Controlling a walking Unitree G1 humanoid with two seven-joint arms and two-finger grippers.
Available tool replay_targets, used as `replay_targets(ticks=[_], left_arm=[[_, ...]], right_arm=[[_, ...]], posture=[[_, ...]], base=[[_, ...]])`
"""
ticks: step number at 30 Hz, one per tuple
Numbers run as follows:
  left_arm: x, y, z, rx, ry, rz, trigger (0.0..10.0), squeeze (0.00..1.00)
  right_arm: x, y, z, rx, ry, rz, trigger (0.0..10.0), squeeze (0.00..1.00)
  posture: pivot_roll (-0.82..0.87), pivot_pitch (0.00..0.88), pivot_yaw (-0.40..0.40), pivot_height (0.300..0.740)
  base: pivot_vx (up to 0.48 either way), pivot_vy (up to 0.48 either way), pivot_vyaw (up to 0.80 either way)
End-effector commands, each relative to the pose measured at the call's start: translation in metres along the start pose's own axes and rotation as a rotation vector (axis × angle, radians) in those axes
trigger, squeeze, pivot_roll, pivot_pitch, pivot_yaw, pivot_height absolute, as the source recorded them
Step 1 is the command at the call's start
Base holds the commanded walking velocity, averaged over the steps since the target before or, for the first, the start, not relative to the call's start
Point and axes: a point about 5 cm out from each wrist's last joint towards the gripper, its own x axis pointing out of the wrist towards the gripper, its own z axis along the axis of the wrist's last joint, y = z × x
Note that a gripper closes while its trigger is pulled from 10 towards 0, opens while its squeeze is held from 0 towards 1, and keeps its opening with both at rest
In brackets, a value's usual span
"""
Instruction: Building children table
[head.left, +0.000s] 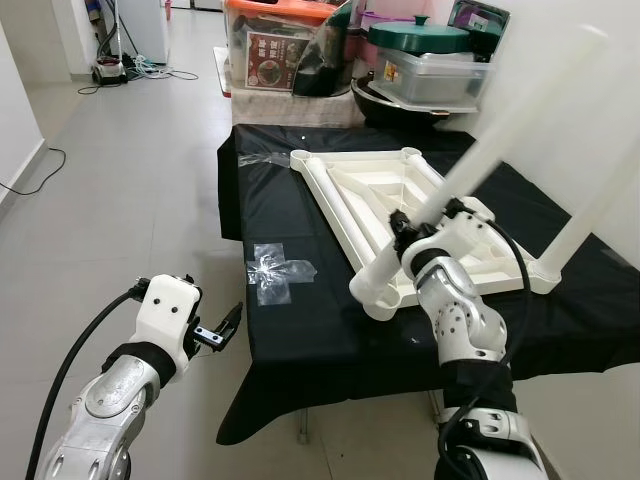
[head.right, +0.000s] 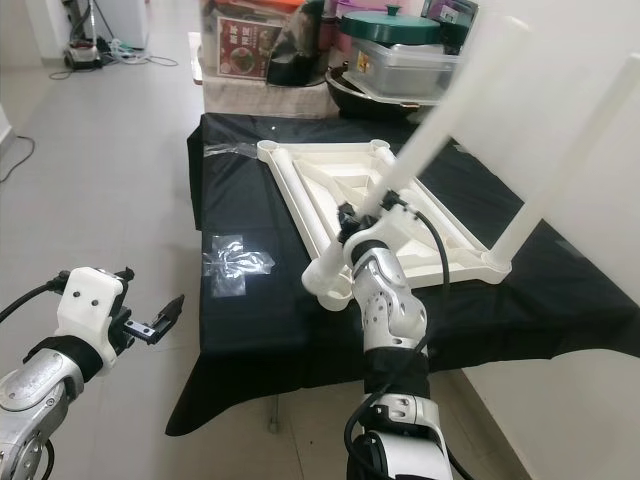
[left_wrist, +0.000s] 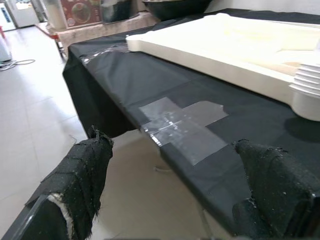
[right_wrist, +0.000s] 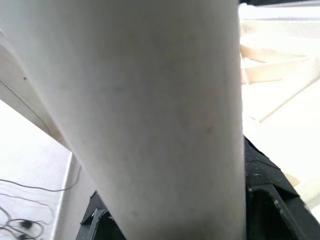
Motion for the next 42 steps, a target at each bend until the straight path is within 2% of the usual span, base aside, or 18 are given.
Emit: replay_targets(ticks=[1, 3, 4, 7, 8, 10, 11, 12, 16, 17, 18, 21, 31, 33, 36, 42], left_arm=[[0.001, -0.005, -0.002, -0.009, 0.005, -0.02, 10.0, 0.0], [0.001, -0.004, -0.001, -0.011, 0.0, -0.02, 10.0, 0.0], [0.001, -0.004, -0.001, -0.011, 0.0, -0.02, 10.0, 0.0], [0.001, -0.004, 0.003, -0.019, -0.016, -0.035, 10.0, 0.0], [0.001, -0.004, 0.003, -0.019, -0.016, -0.035, 10.0, 0.0], [0.001, -0.006, 0.005, -0.027, -0.021, -0.074, 10.0, 0.0], [0.001, -0.006, 0.005, -0.027, -0.021, -0.074, 10.0, 0.0], [0.0, -0.007, 0.005, -0.031, -0.021, -0.103, 10.0, 0.0], [-0.001, -0.009, 0.006, -0.036, -0.021, -0.132, 10.0, 0.0], [-0.004, -0.013, 0.008, -0.047, -0.027, -0.189, 10.0, 0.0], [-0.004, -0.013, 0.008, -0.047, -0.027, -0.189, 10.0, 0.0], [-0.017, -0.028, 0.013, -0.033, -0.007, -0.417, 10.0, 0.0], [-0.025, -0.027, 0.016, -0.029, 0.003, -0.482, 10.0, 0.0], [-0.025, -0.022, 0.015, 0.003, 0.016, -0.485, 10.0, 0.0], [-0.022, -0.015, 0.016, 0.021, 0.018, -0.448, 10.0, 0.0], [-0.022, -0.014, 0.017, 0.019, 0.025, -0.446, 10.0, 0.0]], right_arm=[[-0.003, 0.005, -0.054, 0.096, 0.267, 0.052, 0.0, 0.0], [-0.004, 0.016, -0.052, 0.099, 0.271, 0.136, 0.0, 0.0], [-0.004, 0.016, -0.052, 0.099, 0.271, 0.136, 0.0, 0.0], [0.0, 0.031, -0.034, 0.09, 0.225, 0.259, 0.0, 0.0], [0.0, 0.031, -0.034, 0.09, 0.225, 0.259, 0.0, 0.0], [0.0, 0.046, -0.016, 0.08, 0.171, 0.411, 0.0, 0.0], [0.0, 0.046, -0.016, 0.08, 0.171, 0.411, 0.0, 0.0], [-0.002, 0.054, -0.008, 0.08, 0.153, 0.493, 0.0, 0.0], [-0.004, 0.061, -0.001, 0.081, 0.138, 0.569, 0.0, 0.0], [-0.007, 0.068, 0.006, 0.067, 0.121, 0.654, 0.0, 0.0], [-0.007, 0.068, 0.006, 0.067, 0.121, 0.654, 0.0, 0.0], [-0.015, 0.091, 0.025, -0.024, 0.067, 0.895, 0.0, 0.0], [-0.012, 0.095, 0.03, -0.081, 0.055, 0.944, 0.0, 0.0], [-0.021, 0.099, 0.034, -0.133, 0.059, 1.07, 0.0, 0.0], [-0.025, 0.099, 0.032, -0.159, 0.073, 1.122, 0.0, 0.0], [-0.027, 0.097, 0.03, -0.18, 0.085, 1.162, 0.0, 0.0]], posture=[[0.13, 0.0, -0.139, 0.74], [0.13, 0.0, -0.139, 0.74], [0.13, 0.0, -0.139, 0.74], [0.13, 0.0, -0.141, 0.74], [0.13, 0.0, -0.141, 0.74], [0.13, 0.0, -0.141, 0.74], [0.13, 0.0, -0.141, 0.74], [0.13, 0.0, -0.14, 0.74], [0.13, 0.0, -0.14, 0.74], [0.13, 0.0, -0.139, 0.74], [0.13, 0.0, -0.139, 0.74], [0.14, 0.0, -0.144, 0.74], [0.15, 0.0, -0.143, 0.74], [0.14, 0.0, -0.139, 0.74], [0.14, 0.0, -0.137, 0.74], [0.14, 0.0, -0.134, 0.74]], base=[[0.0, 0.0, 0.0], [0.0, 0.0, 0.0], [0.0, 0.0, 0.0], [0.0, 0.0, 0.0], [0.0, 0.0, 0.0], [0.0, 0.0, 0.0], [0.0, 0.0, 0.0], [0.0, 0.0, 0.0], [0.0, 0.0, 0.0], [0.0, 0.0, 0.0], [0.0, 0.0, 0.0], [0.0, 0.0, 0.0], [0.0, 0.0, 0.0], [0.0, 0.0, 0.0], [0.0, 0.0, 0.0], [0.0, 0.0, 0.0]])
